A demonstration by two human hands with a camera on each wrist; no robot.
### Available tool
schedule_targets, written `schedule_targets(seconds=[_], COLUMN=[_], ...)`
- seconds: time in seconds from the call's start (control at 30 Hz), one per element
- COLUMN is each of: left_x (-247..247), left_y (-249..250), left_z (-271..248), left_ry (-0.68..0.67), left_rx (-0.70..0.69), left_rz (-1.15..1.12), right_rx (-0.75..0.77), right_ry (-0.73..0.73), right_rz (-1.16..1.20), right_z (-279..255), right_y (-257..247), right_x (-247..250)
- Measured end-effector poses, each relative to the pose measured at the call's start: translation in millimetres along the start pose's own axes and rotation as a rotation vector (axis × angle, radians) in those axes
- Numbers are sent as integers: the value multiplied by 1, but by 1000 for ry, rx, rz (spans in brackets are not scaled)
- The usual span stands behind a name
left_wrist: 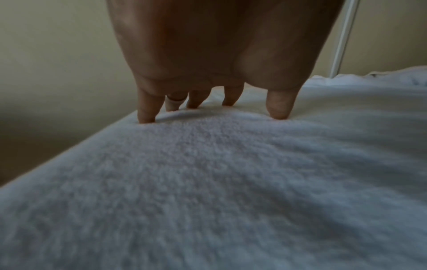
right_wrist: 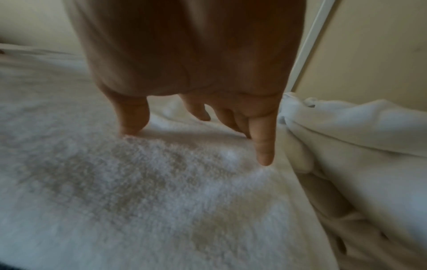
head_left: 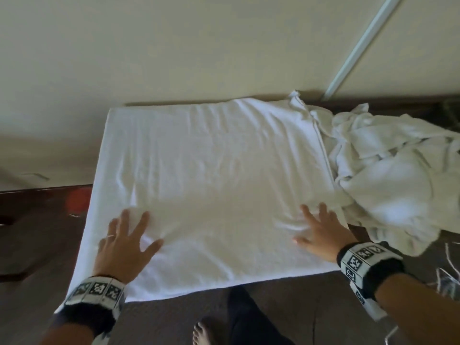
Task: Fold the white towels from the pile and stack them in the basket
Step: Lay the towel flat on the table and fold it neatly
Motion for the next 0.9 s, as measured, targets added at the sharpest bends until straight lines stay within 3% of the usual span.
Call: schedule_targets(seconds=[0.2,0.5,0.63,0.73,0.9], left_x=[27,78,84,58,-37], left_y=[6,19,25,26,-8], left_z=[45,131,98,37,-44], left_ry=[-47,53,203,259,80], left_rx=[6,-3,-18,-133,-234], left_rz=[31,-100,-169,-130,76], right_rx=[-60,-54,45,178,273], right_ry=[-24,79,194,321,238], right_rz=[66,190,242,37,-205], right_z=[36,92,73,24,-34], right_y=[-14,-17,-12,-21,-25], right_x=[30,90,82,55,-40])
Point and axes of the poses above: each hand's wrist, its own z-axis towards the middle knuckle, its own x-axis out of the back of the hand, y = z × x, the point moved 10 cm from there along z, towards the middle knuckle, and after that the axes turned 2 degrees about -y, right-handed, at the moved point
